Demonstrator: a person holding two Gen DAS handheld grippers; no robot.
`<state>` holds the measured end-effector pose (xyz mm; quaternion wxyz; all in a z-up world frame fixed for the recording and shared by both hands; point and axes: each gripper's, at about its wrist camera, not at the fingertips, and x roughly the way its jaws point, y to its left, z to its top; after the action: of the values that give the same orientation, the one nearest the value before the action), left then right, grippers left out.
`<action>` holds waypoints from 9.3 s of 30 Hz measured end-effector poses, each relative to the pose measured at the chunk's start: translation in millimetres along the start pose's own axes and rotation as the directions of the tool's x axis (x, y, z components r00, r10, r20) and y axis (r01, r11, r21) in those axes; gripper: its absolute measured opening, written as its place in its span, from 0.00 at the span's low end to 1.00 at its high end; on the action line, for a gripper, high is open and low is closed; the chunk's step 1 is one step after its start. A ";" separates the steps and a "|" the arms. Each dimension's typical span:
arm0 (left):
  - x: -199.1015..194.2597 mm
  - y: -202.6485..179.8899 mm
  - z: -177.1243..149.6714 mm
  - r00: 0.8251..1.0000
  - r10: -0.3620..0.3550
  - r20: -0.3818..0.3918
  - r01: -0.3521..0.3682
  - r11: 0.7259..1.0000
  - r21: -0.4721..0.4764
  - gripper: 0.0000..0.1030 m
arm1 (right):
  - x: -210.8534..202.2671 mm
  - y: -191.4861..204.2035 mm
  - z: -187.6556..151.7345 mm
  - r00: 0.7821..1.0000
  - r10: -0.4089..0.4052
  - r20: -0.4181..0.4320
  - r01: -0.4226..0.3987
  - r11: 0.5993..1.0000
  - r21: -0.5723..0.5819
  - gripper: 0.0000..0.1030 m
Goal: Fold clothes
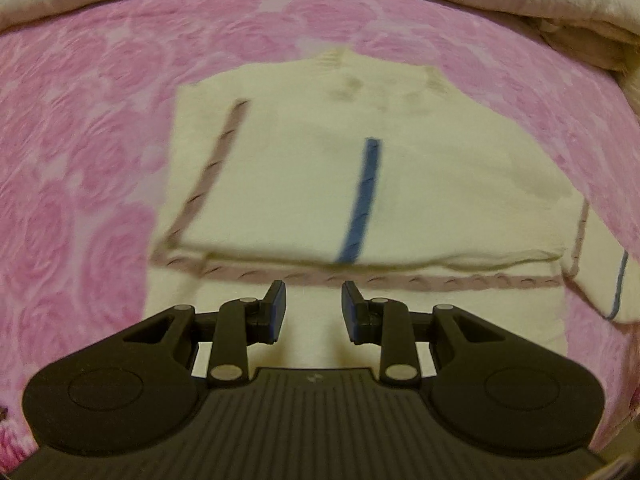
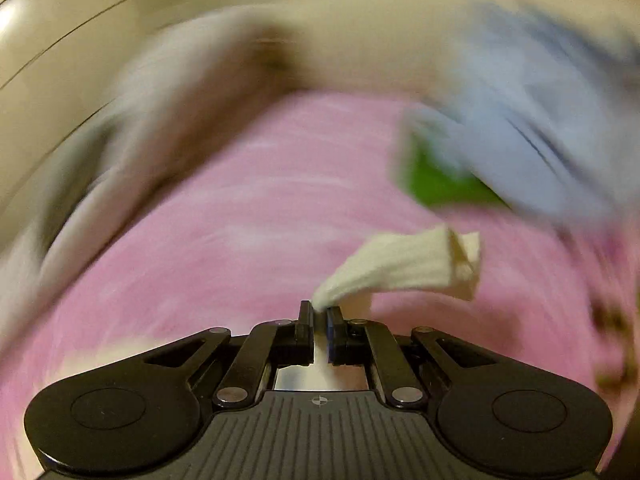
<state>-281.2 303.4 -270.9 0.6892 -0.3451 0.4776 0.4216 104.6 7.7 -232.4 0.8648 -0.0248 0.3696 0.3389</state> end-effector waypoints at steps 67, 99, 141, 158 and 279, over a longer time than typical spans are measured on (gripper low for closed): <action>61.1 72.1 60.3 0.976 0.132 0.173 -0.152 0.982 0.108 0.11 | 92.8 130.1 -63.8 0.817 0.049 -0.574 -0.179 0.969 -0.172 0.41; -180.1 118.8 -136.6 0.997 0.029 0.078 -0.040 0.989 0.143 0.26 | -180.5 211.9 -148.0 0.877 -0.021 -0.480 -0.126 0.954 -0.272 0.41; -226.4 -14.9 -218.6 0.990 0.103 0.092 -0.108 0.993 0.048 0.33 | -251.2 84.4 -91.5 0.893 0.111 -0.436 -0.276 0.901 -0.336 0.41; -98.8 49.0 -234.9 0.996 -0.031 0.084 0.029 0.999 0.019 0.33 | -144.0 66.9 -182.3 0.889 0.052 -0.456 -0.227 0.913 -0.338 0.41; -107.5 256.7 -401.1 0.642 -0.596 0.482 0.726 0.674 -0.134 0.05 | -224.4 -104.4 -231.3 0.607 0.769 -0.204 -0.691 0.636 0.344 0.06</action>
<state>-682.6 28.3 -310.2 0.8131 -0.5092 0.0903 0.2671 -87.8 -267.9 -274.7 0.5702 0.1729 0.5234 0.6092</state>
